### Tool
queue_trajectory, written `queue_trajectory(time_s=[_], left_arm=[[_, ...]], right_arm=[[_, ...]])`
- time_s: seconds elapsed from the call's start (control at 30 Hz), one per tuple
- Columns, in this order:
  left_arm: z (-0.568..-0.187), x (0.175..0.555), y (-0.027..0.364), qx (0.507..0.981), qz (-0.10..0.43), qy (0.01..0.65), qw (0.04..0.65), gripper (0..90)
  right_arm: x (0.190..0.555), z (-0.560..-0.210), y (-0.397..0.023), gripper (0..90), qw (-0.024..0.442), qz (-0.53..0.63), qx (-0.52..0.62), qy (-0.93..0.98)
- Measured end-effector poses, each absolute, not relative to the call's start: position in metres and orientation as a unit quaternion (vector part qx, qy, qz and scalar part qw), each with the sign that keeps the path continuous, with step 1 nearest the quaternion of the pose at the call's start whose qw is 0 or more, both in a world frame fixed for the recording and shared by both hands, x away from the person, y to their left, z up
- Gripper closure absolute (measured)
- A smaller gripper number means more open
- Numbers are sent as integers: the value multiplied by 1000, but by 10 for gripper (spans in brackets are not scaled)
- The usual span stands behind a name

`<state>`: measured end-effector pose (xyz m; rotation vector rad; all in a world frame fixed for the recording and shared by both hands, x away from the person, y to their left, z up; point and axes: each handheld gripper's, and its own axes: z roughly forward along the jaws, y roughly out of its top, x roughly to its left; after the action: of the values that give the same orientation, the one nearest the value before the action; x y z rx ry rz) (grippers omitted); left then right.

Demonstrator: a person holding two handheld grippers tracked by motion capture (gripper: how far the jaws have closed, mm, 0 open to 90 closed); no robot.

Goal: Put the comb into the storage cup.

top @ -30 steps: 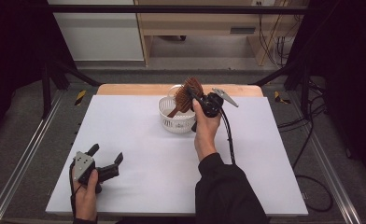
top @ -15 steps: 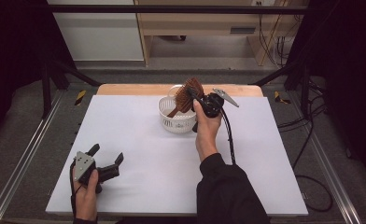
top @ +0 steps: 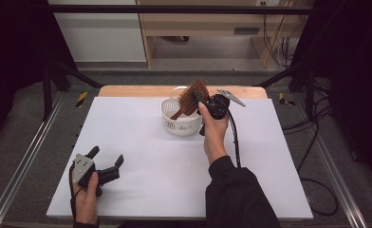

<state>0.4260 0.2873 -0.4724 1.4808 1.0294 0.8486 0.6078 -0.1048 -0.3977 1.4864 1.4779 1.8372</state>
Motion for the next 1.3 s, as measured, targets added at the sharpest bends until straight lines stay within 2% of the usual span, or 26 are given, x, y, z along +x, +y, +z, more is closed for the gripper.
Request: queue_trajectory(time_s=[0.33, 0.73, 1.3], left_arm=[[-473, 426, 289, 621, 362, 437, 541, 15], [-472, 428, 299, 595, 362, 456, 554, 17], [-472, 427, 295, 601, 364, 449, 552, 17]], right_arm=[[609, -399, -110, 473, 180, 637, 521, 539], [609, -402, -116, 459, 174, 628, 529, 544], [610, -405, -124, 442, 168, 618, 529, 557]])
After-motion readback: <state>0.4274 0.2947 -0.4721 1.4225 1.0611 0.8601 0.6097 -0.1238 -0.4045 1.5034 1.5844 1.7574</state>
